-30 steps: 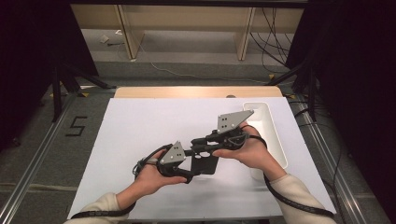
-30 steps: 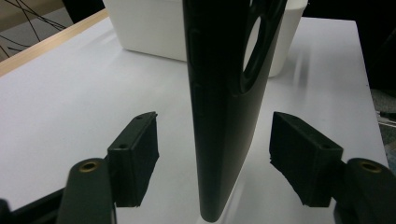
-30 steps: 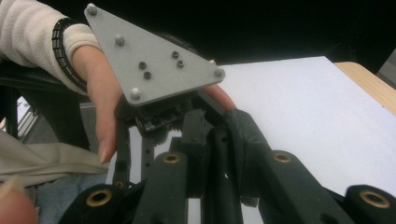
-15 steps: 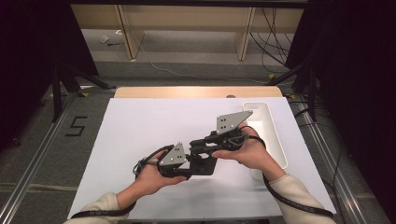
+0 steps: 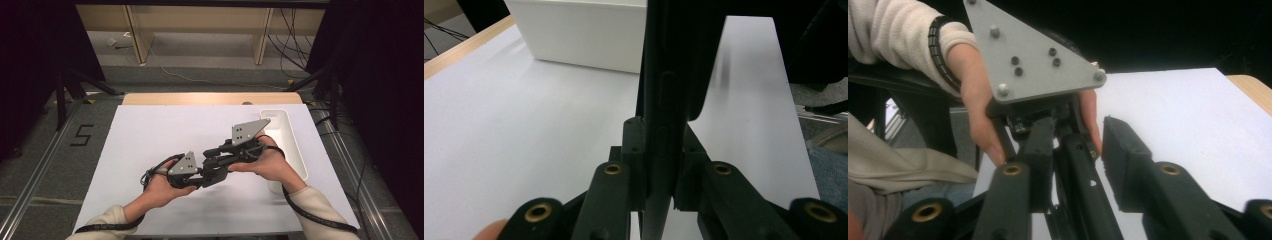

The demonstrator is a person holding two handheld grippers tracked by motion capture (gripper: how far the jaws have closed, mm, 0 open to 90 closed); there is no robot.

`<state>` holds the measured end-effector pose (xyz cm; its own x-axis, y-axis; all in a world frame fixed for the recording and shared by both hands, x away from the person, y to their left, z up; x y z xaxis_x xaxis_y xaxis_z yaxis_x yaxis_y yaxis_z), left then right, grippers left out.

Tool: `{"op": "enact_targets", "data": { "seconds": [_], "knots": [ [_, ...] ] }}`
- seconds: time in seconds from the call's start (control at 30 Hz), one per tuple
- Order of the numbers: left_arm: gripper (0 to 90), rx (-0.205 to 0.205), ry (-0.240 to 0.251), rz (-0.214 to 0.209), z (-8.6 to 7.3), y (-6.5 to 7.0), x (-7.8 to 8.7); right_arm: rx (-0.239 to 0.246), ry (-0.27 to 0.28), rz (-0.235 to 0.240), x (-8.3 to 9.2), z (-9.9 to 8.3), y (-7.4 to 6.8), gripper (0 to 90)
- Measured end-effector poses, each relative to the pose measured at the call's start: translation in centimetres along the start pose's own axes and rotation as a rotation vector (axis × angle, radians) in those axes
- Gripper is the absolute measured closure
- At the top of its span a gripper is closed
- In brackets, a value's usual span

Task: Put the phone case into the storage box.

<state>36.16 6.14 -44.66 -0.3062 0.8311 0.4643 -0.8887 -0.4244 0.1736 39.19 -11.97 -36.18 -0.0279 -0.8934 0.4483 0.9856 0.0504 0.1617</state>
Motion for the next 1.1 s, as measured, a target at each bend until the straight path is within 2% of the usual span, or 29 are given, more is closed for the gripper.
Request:
{"op": "enact_targets", "data": {
  "seconds": [0.07, 0.2, 0.3, 0.37, 0.6, 0.77, 0.83, 1.1],
  "knots": [
    [79.8, 0.002, -0.001, 0.008, 0.0, -0.1, 0.0, 0.001, 0.002, -0.005, 0.0, 0.0, 0.0, 63.1],
    [79.9, 0.010, -0.004, 0.020, 0.0, -0.1, 0.0, -0.014, 0.018, -0.037, 0.2, 0.0, 0.2, 50.1],
    [79.9, 0.017, -0.003, 0.025, 0.0, -0.1, 0.0, -0.023, 0.026, -0.033, 0.2, -0.1, 0.3, 44.7],
    [79.8, 0.026, -0.003, 0.031, 0.0, -0.1, 0.1, -0.030, 0.034, -0.047, 0.3, -0.1, 0.4, 40.7],
    [79.8, 0.056, 0.004, 0.060, -0.1, -0.5, 0.2, -0.042, 0.049, -0.079, 0.7, -0.2, 0.7, 36.1],
    [79.8, 0.076, 0.015, 0.089, 0.0, -0.8, 0.4, -0.056, 0.062, -0.122, 1.0, -0.4, 1.0, 33.7],
    [79.8, 0.083, 0.017, 0.103, 0.0, -1.0, 0.4, -0.059, 0.061, -0.160, 1.2, -0.5, 1.2, 30.0],
    [79.8, 0.111, 0.029, 0.135, 0.0, -1.3, 0.7, -0.079, 0.068, -0.221, 1.6, -0.8, 1.4, 25.0]
  ]
}}
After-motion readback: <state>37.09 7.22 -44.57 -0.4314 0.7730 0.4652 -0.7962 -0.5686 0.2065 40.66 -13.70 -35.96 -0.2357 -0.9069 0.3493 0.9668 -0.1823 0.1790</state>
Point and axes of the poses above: each handheld gripper's, and its own axes: x roughly backward along the jaws, z roughly out of its top, y roughly to its right, the point moved 2 cm from there along -x, roughly forward along the jaws, and after that the axes turned 12 degrees about x, right-handed, at the moved point
